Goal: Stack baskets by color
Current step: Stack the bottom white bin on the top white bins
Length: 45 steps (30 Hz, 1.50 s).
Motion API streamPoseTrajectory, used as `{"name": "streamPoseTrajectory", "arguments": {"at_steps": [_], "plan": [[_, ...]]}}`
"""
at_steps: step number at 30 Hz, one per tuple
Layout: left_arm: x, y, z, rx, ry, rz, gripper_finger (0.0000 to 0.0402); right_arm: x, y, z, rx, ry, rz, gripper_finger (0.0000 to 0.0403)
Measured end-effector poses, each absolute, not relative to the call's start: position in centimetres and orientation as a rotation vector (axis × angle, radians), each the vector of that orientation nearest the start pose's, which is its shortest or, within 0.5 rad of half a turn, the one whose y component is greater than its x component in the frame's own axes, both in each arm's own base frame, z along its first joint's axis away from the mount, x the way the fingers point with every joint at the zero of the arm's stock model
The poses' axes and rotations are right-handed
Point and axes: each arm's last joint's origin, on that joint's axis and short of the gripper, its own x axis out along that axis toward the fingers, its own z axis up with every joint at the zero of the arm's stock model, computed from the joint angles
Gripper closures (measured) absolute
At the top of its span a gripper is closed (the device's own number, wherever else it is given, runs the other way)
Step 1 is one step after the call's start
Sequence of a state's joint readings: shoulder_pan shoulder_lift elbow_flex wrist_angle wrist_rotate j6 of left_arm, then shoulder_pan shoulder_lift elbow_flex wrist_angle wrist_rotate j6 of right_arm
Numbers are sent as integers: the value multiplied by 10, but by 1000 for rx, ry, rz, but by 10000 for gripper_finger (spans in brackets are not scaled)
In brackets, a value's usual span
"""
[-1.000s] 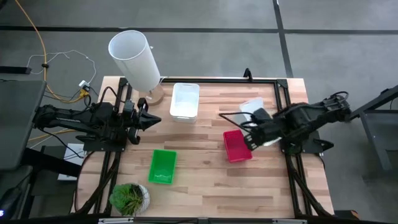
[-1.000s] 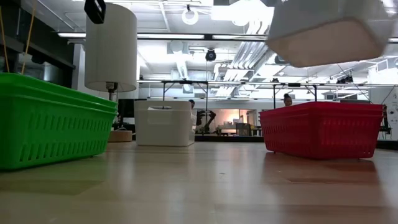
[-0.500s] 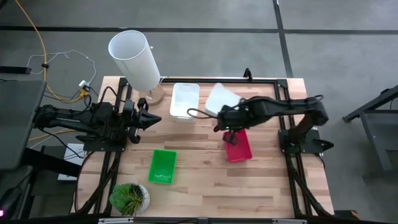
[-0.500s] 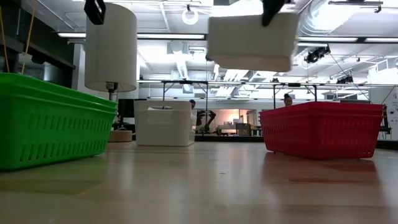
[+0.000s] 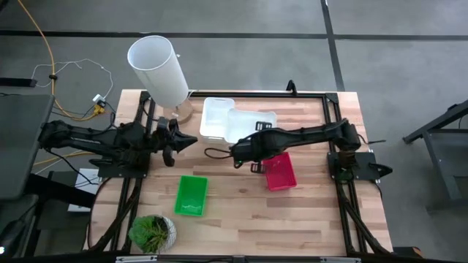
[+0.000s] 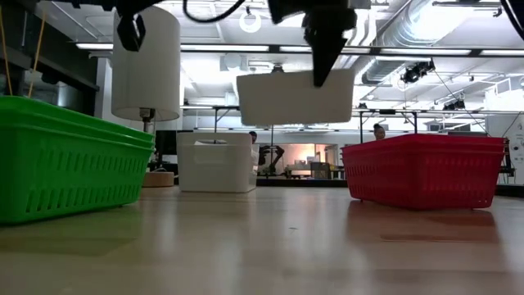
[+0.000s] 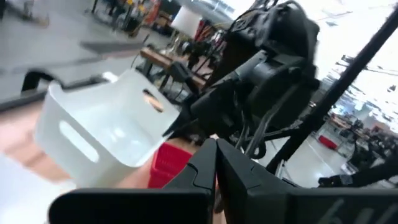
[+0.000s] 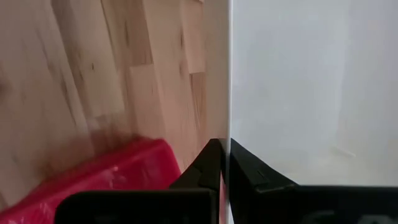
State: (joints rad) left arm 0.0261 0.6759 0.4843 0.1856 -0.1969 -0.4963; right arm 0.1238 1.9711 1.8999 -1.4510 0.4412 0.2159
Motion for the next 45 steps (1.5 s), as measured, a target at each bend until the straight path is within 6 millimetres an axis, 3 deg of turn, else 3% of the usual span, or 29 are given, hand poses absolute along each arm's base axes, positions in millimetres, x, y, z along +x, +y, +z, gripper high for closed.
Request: {"name": "streamPoseTrajectory", "arguments": {"at_steps": [8,13,18,25,30,45], "plan": [[188,18,286,-633,-21,459,401,384,39,292,-256,1361,-388,403],[204,32,291,-638,131,631,387,382,41,293,-275,1367,-368,403],[221,44,291,-648,253,704,329,383,41,293,-264,1360,-359,403],[241,54,287,-721,251,779,236,383,44,293,-269,1360,-354,403],[250,55,281,-752,263,792,199,382,51,293,-281,1355,-338,403],[267,56,258,-828,356,786,201,383,60,293,-287,1334,-290,403]]}}
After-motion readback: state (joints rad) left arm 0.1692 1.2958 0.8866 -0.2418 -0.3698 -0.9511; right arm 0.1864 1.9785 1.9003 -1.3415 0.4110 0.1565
